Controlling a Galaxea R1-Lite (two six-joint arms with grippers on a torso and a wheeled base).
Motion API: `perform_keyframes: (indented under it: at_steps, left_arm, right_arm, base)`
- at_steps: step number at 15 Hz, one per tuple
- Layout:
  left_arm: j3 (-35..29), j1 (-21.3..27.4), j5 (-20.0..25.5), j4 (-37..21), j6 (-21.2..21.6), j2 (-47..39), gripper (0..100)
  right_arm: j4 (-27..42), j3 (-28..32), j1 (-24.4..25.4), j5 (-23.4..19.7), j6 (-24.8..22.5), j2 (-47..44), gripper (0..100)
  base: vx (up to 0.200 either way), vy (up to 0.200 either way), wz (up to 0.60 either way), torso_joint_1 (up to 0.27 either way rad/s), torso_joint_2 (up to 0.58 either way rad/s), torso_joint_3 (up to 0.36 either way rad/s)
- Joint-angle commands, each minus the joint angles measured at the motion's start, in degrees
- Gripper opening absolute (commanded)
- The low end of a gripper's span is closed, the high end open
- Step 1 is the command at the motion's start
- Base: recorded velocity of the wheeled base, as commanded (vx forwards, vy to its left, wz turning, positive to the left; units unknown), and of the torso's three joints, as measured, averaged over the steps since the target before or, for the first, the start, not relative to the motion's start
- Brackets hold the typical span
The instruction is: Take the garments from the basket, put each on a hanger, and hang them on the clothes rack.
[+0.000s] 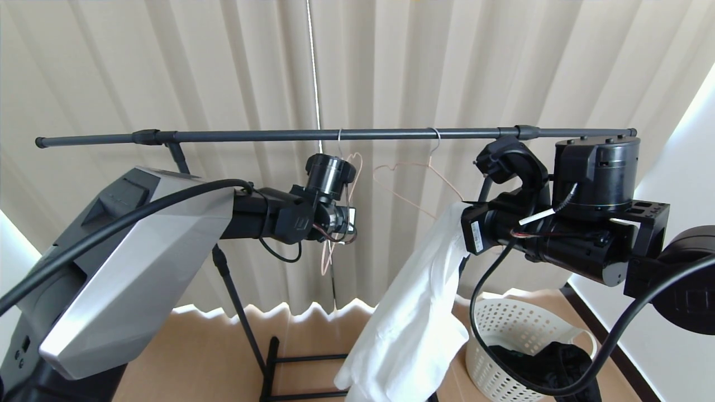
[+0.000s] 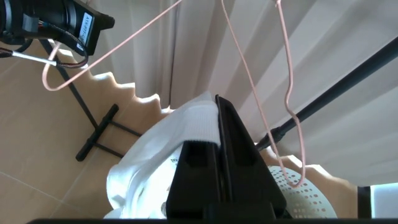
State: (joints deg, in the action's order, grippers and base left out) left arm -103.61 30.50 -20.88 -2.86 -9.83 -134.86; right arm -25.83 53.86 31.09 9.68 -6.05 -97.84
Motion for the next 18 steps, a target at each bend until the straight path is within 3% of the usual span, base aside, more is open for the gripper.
perform_keyframes:
  at_steps: [1, 9, 13, 16, 18]
  left_arm:
    - [-0.02, 0.00, -0.04, 0.05, -0.19, 1.62, 0]
    - [4.03, 1.14, -0.56, 3.39, -0.02, 6.63, 0]
    - [17.12, 4.74, -0.65, 3.48, 0.25, 19.02, 0]
    - [31.19, 5.45, -0.83, 6.64, 0.42, 28.96, 0]
    - [49.47, 5.09, 0.14, 16.75, 4.55, 37.57, 0]
  right_arm:
    - [-0.01, 0.02, 0.03, -0.01, -0.02, -0.07, 0]
    - [-0.10, 0.02, 0.03, -0.01, -0.02, -0.07, 0]
    - [-0.18, 0.37, 0.12, -0.01, 0.07, -0.07, 0]
    - [-0.27, 0.55, 1.17, 0.34, 0.07, -0.07, 0]
    - [-0.27, 1.25, 2.49, 3.86, 0.16, -0.42, 0]
  base:
    - [0.000, 0.000, 0.00, 0.000, 0.00, 0.000]
    - [0.000, 0.000, 0.00, 0.000, 0.00, 0.000]
    - [0.000, 0.000, 0.00, 0.000, 0.00, 0.000]
    - [0.000, 0.000, 0.00, 0.000, 0.00, 0.000]
    - [0.000, 0.000, 0.00, 0.000, 0.00, 0.000]
